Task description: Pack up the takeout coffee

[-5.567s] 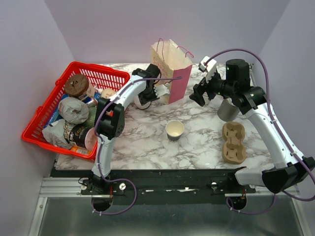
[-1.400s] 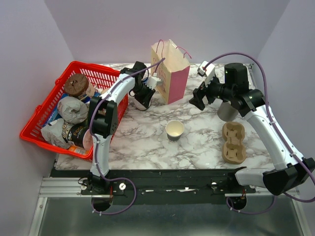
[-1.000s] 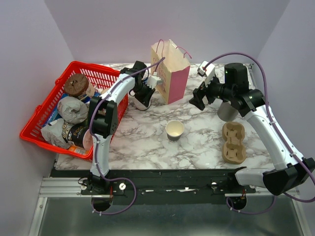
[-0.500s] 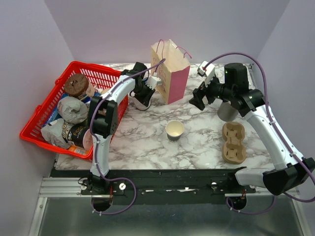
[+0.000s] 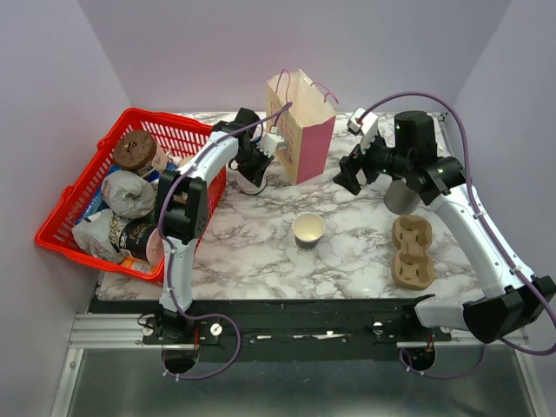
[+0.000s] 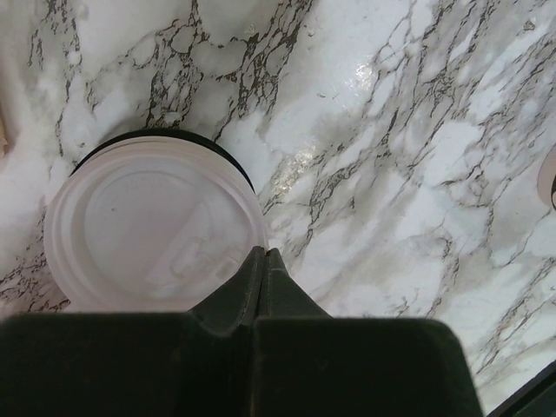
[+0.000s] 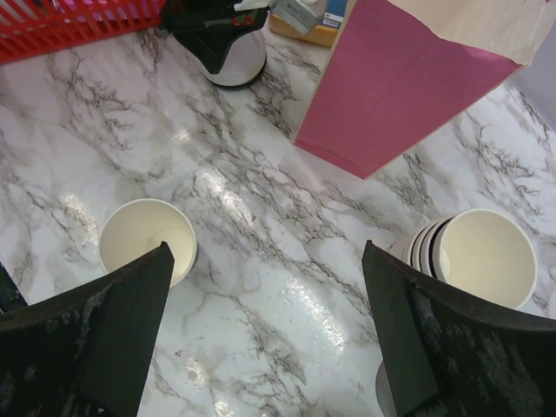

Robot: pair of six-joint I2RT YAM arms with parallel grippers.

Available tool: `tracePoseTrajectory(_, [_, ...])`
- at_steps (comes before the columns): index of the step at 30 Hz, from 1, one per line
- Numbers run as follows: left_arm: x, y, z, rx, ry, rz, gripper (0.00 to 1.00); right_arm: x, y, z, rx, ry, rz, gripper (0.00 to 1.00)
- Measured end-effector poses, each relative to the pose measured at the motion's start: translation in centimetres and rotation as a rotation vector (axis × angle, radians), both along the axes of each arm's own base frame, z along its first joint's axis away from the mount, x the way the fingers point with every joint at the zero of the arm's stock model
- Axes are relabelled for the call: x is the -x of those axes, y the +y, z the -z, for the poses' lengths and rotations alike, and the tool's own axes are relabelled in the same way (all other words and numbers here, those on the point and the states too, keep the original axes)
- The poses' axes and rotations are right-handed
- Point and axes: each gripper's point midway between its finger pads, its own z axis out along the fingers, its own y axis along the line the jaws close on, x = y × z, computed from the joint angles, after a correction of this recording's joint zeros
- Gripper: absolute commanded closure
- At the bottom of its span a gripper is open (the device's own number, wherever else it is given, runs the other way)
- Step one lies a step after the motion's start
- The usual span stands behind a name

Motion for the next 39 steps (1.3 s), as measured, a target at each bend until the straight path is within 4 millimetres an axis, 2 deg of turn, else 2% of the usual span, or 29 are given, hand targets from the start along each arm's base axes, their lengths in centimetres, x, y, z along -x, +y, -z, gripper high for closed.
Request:
tracePoseTrajectory(4, [-0.3,-0.1,-1.4,0.006,-0.021,0.002,1.0,0.0,0.0,0.0,0.0,0.0,0.0,0.02])
tracePoseTrajectory(13, [-0.2,0.3,-8.9,0.045,-0.187,0.003,1.0,0.0,0.1,0.0,-0.001,0.002,-0.003,0.02])
tracePoseTrajectory(16, [0.0,0.4,-9.9,0.05,-0.211,0.002,1.0,0.0,0.2,0.2,-0.002,0.007,-0.007,0.02])
tracePoseTrajectory(17, [0.0,0.4,-10.1,0.051,-0.215,0.003,0.91,0.0,0.2,0.2,-0.002,0.009,-0.009,0.02])
tracePoseTrajectory(18, [0.0,0.4,-10.2,0.051,-0.215,0.004,0.79,0.0,0.2,0.2,-0.003,0.01,-0.009,0.02])
tracePoseTrajectory(20, [0.1,0.5,-10.2,0.049,-0.216,0.009,0.64,0.0,0.3,0.2,-0.004,0.011,-0.013,0.02])
tracePoseTrajectory(21, [0.3,0.5,-9.8,0.046,-0.209,0.012,0.62,0.0,0.3,0.2,-0.006,0.011,-0.015,0.02])
tracePoseTrajectory(27, [1.4,1.1,-5.9,0.011,-0.151,0.02,0.6,0.1,0.4,0.2,-0.008,0.012,-0.019,0.02])
tracePoseTrajectory(32, [0.1,0.6,-4.4,0.013,-0.16,0.016,0.6,0.3,0.3,0.1,-0.009,0.009,-0.018,0.02])
tracePoseTrajectory(39, [-0.5,-0.3,-2.4,0.012,-0.143,0.015,0.61,0.9,0.0,0.2,-0.011,0.005,-0.018,0.02])
